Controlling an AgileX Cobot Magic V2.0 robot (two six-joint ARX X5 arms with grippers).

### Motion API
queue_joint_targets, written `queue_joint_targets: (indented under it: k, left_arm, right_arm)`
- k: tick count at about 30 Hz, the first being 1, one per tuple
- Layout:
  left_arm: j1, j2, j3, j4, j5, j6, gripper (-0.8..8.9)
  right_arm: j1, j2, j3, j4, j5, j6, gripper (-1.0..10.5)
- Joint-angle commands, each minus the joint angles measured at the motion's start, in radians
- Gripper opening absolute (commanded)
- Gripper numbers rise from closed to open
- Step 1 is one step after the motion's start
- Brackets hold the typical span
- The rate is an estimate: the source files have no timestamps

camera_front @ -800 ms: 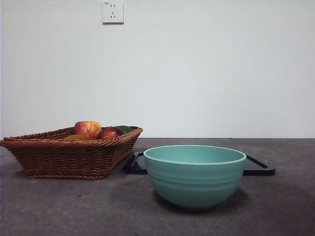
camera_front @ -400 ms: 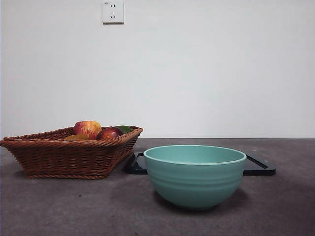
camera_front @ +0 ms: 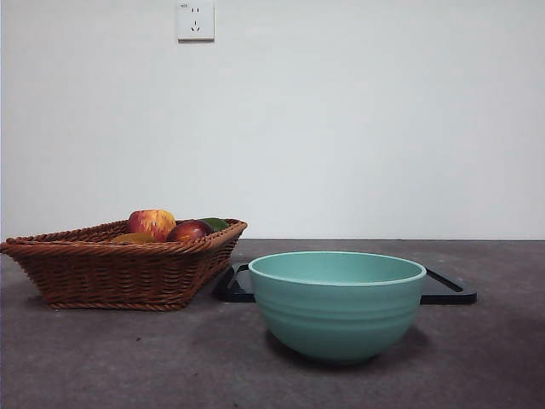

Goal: Pick up the wifruite, put it on the bowl, pick up the plate, put it on desk

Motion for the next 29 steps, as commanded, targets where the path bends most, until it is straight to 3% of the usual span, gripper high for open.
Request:
queue_joint_targets:
  k: [1,29]
  left_arm:
    - [0.002,-0.002,-0.021,-0.006,-0.002,-0.009,0.07]
    - [0.002,-0.002,-0.021,-0.006,-0.002,-0.009,0.07]
  right_arm:
    - [0.001,-0.002,-0.006,-0.005,-0.001,0.009,0.1]
    - [0.001,-0.002,-0.006,0.01,0.0,0.021,0.1]
